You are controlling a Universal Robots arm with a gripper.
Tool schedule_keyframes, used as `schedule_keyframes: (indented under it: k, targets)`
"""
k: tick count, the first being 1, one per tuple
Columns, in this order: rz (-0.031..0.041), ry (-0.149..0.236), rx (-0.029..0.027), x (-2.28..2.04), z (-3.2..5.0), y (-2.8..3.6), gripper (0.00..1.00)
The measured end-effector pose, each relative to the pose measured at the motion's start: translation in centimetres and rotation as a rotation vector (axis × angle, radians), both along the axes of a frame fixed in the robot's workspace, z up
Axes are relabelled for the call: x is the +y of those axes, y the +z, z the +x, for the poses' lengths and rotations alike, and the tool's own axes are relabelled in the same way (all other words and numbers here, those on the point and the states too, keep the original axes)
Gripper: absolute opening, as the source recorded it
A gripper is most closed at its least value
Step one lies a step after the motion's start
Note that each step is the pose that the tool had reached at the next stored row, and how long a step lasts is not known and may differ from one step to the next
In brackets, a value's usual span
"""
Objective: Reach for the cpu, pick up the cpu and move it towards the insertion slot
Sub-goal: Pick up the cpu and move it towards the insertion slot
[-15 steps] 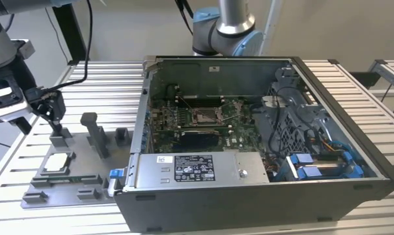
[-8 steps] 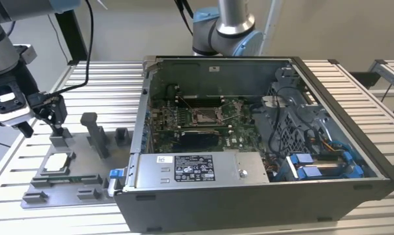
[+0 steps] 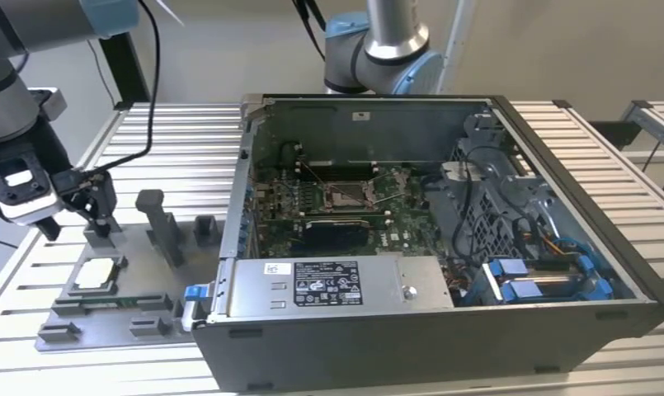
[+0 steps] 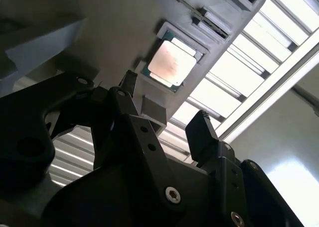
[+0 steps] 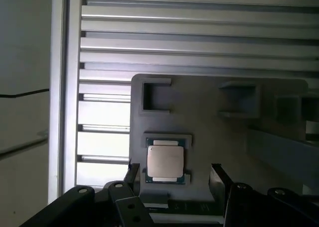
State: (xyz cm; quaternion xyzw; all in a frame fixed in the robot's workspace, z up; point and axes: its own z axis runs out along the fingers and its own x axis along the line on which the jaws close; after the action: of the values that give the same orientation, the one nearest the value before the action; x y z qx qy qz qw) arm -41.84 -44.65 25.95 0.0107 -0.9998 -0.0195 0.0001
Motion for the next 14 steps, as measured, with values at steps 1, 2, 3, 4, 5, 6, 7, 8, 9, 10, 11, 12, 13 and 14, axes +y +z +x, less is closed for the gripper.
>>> schedule_keyframes:
  k: [1,2,3,4,5,6,7,8,9,10,11,12,13,14]
  targets:
    - [0.0,0.0,0.0,-0.01,0.0,-0.18,1.0]
    - [0.0,0.0,-0.0001,-0.01,-0.01,-0.35,1.0]
    - [0.0,0.0,-0.0001,-0.01,-0.02,-0.52,1.0]
    - [0.0,0.0,0.0,-0.01,-0.03,-0.68,1.0]
    - [0.0,0.0,-0.0001,-0.01,-0.05,-0.86,1.0]
    - [0.0001,0.0,-0.0001,0.0,-0.06,-1.03,1.0]
    - [0.0,0.0,-0.0001,-0.01,-0.07,-1.2,1.0]
    - [0.0,0.0,0.0,-0.02,-0.08,-1.35,1.0]
    - [0.0,0.0,0.0,-0.02,-0.09,-1.52,1.0]
    - [-0.0001,0.0,0.0,-0.02,-0.12,-1.69,1.0]
    - [-0.0001,0.0,0.0,-0.03,-0.15,-1.87,1.0]
    - [0.0,0.0,-0.0001,-0.03,-0.18,-2.05,1.0]
    - [0.0,0.0,0.0,-0.03,-0.21,-2.22,1.0]
    - [0.0,0.0,-0.0001,-0.04,-0.24,-2.39,1.0]
